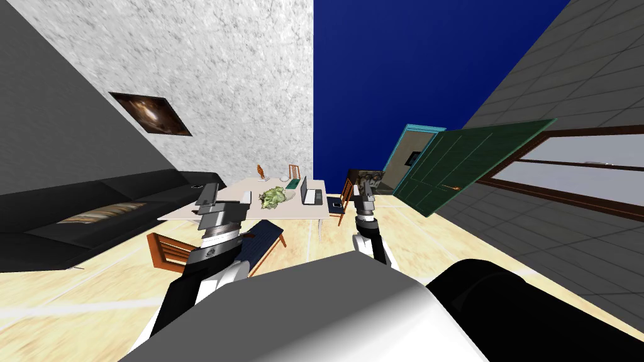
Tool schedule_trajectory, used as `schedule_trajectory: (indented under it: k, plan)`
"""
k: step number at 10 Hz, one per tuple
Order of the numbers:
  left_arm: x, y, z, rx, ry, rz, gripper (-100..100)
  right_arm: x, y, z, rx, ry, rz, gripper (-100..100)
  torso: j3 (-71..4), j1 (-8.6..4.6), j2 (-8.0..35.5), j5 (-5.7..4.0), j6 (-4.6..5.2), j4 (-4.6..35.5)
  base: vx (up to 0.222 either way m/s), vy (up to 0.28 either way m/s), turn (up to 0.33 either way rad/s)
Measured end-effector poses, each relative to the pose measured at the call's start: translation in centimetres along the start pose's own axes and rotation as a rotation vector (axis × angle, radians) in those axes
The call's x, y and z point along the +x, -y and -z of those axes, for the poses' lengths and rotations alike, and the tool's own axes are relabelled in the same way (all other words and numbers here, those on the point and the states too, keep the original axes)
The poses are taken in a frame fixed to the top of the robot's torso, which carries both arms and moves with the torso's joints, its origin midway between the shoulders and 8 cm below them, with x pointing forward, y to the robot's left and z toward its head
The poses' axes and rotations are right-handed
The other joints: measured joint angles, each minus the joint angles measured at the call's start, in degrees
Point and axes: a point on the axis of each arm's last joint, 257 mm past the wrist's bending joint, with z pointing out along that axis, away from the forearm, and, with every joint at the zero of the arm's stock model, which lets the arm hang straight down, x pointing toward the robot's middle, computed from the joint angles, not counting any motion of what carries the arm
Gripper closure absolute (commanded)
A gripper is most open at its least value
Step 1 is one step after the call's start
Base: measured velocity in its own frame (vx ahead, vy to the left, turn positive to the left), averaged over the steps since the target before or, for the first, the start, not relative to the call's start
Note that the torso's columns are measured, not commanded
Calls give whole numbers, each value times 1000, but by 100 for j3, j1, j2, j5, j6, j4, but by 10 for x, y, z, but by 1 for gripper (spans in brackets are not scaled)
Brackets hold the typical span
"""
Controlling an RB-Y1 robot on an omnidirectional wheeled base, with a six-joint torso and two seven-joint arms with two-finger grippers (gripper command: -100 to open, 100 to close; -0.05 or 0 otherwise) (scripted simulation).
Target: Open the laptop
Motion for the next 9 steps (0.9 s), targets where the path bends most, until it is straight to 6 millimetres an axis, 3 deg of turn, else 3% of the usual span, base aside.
schedule_trajectory:
  k: [2,9]
  plan:
    - [0,0,0,0,0,0,0,0,0,0,0,0,0,0,-1200,0,597,0,0,600,0,0,0]
    - [0,0,0,0,0,0,0,0,0,0,0,0,0,0,-7073,0,3539,0,0,3537,0,0,0]
